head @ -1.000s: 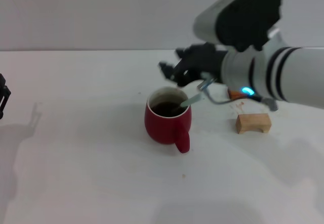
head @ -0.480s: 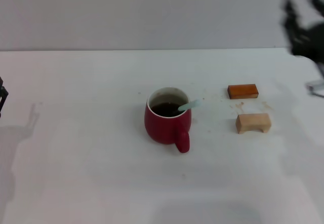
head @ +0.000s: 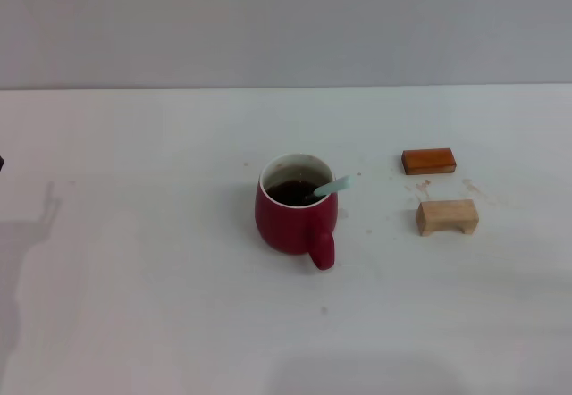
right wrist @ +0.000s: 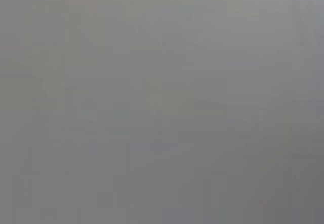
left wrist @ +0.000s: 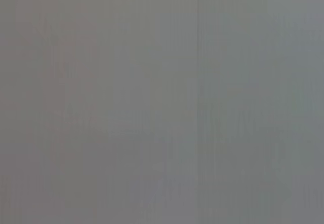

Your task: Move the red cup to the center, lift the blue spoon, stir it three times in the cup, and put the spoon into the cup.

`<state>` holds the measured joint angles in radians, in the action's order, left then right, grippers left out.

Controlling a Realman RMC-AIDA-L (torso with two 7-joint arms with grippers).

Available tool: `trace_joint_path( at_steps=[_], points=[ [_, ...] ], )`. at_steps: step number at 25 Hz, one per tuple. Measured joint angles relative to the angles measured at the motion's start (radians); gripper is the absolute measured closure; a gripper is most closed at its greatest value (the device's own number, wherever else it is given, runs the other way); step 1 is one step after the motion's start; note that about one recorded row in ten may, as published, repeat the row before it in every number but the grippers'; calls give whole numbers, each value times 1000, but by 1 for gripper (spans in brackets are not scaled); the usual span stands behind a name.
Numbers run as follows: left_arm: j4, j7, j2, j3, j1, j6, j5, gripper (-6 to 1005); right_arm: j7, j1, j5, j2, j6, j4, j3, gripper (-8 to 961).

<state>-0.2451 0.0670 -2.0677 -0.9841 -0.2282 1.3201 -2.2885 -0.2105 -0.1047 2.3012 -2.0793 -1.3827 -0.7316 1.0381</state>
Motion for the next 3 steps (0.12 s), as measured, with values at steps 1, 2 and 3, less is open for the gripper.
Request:
trace_joint_path(
  at_steps=[1, 2, 3],
  points=[
    [0, 0, 0, 0, 0, 0, 0, 153, 0, -3, -8, 0, -5, 6, 0, 243],
    [1, 0, 0, -4, -2, -2, 0, 153, 1, -5, -11, 0, -8, 10, -1, 243],
    [1, 0, 0, -6, -3, -2, 0, 153, 1, -6, -11, -1, -11, 14, -1, 243]
  ],
)
